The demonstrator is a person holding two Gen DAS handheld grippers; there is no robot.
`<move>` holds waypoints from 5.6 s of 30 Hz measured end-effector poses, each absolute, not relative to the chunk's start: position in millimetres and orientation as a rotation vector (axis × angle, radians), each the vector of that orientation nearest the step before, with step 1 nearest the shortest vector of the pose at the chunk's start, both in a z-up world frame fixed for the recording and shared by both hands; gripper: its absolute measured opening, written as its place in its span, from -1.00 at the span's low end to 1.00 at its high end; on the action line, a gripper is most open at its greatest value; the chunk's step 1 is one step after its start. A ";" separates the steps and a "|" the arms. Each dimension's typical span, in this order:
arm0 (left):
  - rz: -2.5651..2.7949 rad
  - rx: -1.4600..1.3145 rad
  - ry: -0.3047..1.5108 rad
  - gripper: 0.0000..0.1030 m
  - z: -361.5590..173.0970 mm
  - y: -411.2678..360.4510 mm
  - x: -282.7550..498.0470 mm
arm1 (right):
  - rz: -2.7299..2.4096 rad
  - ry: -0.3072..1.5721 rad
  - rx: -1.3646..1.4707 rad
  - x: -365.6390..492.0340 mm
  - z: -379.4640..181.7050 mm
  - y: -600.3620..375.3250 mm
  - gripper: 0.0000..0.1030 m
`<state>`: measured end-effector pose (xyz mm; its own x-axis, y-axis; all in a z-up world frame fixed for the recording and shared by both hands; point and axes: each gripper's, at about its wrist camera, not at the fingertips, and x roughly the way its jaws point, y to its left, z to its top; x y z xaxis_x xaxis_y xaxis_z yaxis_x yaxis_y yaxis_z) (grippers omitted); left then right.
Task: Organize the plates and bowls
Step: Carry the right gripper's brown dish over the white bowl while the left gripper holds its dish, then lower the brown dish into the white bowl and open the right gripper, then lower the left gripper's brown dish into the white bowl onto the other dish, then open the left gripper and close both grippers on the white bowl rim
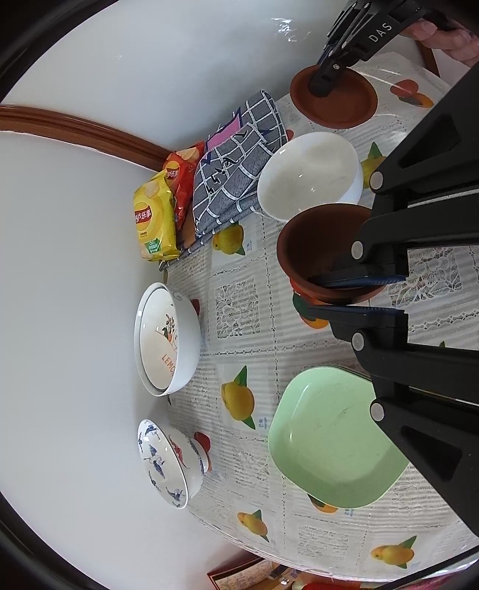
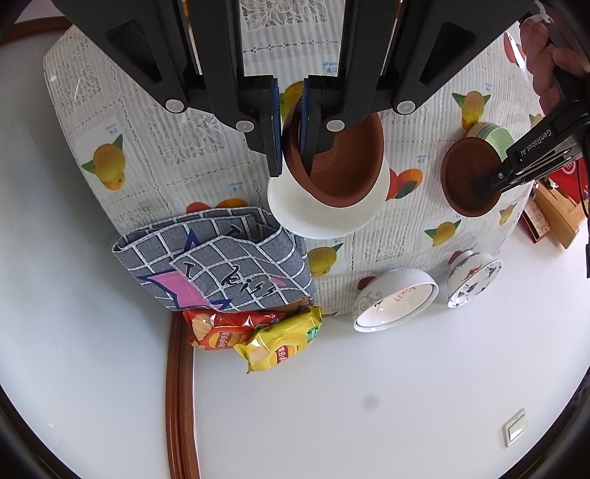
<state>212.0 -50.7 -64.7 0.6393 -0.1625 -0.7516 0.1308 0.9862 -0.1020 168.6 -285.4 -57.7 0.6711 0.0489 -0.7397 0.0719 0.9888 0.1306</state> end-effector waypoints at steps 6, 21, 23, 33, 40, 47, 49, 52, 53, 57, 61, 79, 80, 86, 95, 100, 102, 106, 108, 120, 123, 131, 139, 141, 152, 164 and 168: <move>-0.167 -0.031 0.860 -0.82 -67.6 -50.3 225.6 | -0.016 0.852 0.151 188.3 -63.1 -282.6 -0.83; -0.168 -0.026 0.899 -0.82 -87.7 -52.5 254.9 | -0.023 0.932 0.103 230.2 -96.3 -268.3 -0.83; -0.169 -0.024 0.905 -0.82 -90.4 -53.2 258.0 | -0.023 0.943 0.096 234.9 -101.7 -266.1 -0.83; -0.167 -0.026 0.930 -0.82 -101.5 -53.6 268.7 | -0.022 0.990 0.060 250.8 -119.3 -256.2 -0.83; -0.165 -0.025 0.939 -0.82 -105.9 -53.1 272.2 | -0.043 1.017 0.023 258.3 -129.4 -251.6 -0.84; -0.159 -0.027 0.949 -0.82 -109.8 -51.9 274.2 | -0.046 1.044 -0.024 263.1 -135.0 -246.9 -0.81; -0.157 -0.028 0.950 -0.82 -110.0 -51.0 274.2 | -0.049 1.049 -0.040 263.8 -136.2 -245.2 -0.81; -0.151 -0.028 0.949 -0.82 -109.3 -49.5 273.5 | -0.048 1.061 -0.052 265.2 -137.1 -243.0 -0.78; -0.150 -0.028 0.950 -0.82 -109.3 -49.2 273.4 | -0.048 1.063 -0.058 266.1 -138.1 -242.0 -0.74; -0.153 -0.030 0.943 -0.82 -108.5 -48.5 272.7 | -0.052 1.063 -0.083 266.6 -140.4 -237.5 -0.65; -0.148 -0.030 0.930 -0.82 -104.8 -47.5 268.9 | -0.044 1.064 -0.079 267.6 -141.4 -236.3 -0.58; -0.222 -0.022 0.905 -0.82 -87.4 -83.7 250.9 | -0.043 0.911 0.073 225.0 -90.1 -276.9 -0.14; -0.232 -0.022 0.906 -0.82 -86.9 -88.8 250.5 | -0.052 0.906 0.083 221.5 -87.8 -283.4 -0.14; -0.223 0.016 0.875 -0.81 -78.5 -112.0 249.1 | -0.114 0.880 0.155 202.0 -82.2 -326.9 -0.14; -0.269 0.000 0.901 -0.81 -81.9 -130.2 255.7 | -0.150 0.888 0.221 191.9 -91.9 -364.2 -0.14; -0.289 0.005 0.923 -0.81 -92.6 -142.6 258.0 | -0.151 0.903 0.217 190.2 -98.2 -366.0 -0.14; -0.290 0.005 0.934 -0.81 -97.6 -145.2 259.4 | -0.147 0.909 0.212 189.9 -99.8 -365.0 -0.14; -0.299 -0.005 0.953 -0.81 -104.7 -147.9 261.7 | -0.146 0.915 0.202 190.5 -102.0 -363.5 -0.14; -0.302 -0.007 0.963 -0.81 -107.8 -149.0 263.1 | -0.145 0.918 0.199 191.1 -102.9 -362.6 -0.14; -0.320 -0.037 1.010 -0.81 -122.7 -153.7 267.4 | -0.127 0.938 0.181 194.7 -106.8 -354.5 -0.14; -0.329 -0.043 1.034 -0.80 -126.7 -155.3 269.1 | -0.126 0.940 0.179 194.1 -106.4 -353.9 -0.14; -0.347 -0.047 1.013 -0.55 -115.4 -151.3 262.6 | -0.115 0.944 0.177 192.9 -104.4 -349.8 -0.14; -0.315 -0.033 0.949 -0.48 -92.8 -136.9 252.6 | -0.059 0.917 0.194 196.3 -95.6 -339.8 -0.14; -0.290 -0.029 0.953 -0.46 -92.3 -131.8 252.8 | -0.042 0.918 0.209 200.4 -94.9 -336.4 -0.14; -0.265 -0.057 1.044 -0.45 -114.7 -121.5 264.9 | 0.024 0.966 0.195 229.3 -109.1 -308.9 -0.32; -0.266 -0.049 1.098 -0.45 -135.2 -128.6 278.3 | 0.001 1.055 0.179 250.6 -136.5 -306.0 -0.51; -0.266 -0.036 1.105 -0.45 -137.7 -131.3 281.2 | -0.004 1.067 0.178 255.2 -140.1 -305.7 -0.49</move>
<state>281.2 -131.3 -137.7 0.4205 -0.2306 -0.8775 0.1945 0.9676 -0.1611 255.2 -305.7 -140.1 0.4838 0.0826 -0.8713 0.0895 0.9857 0.1431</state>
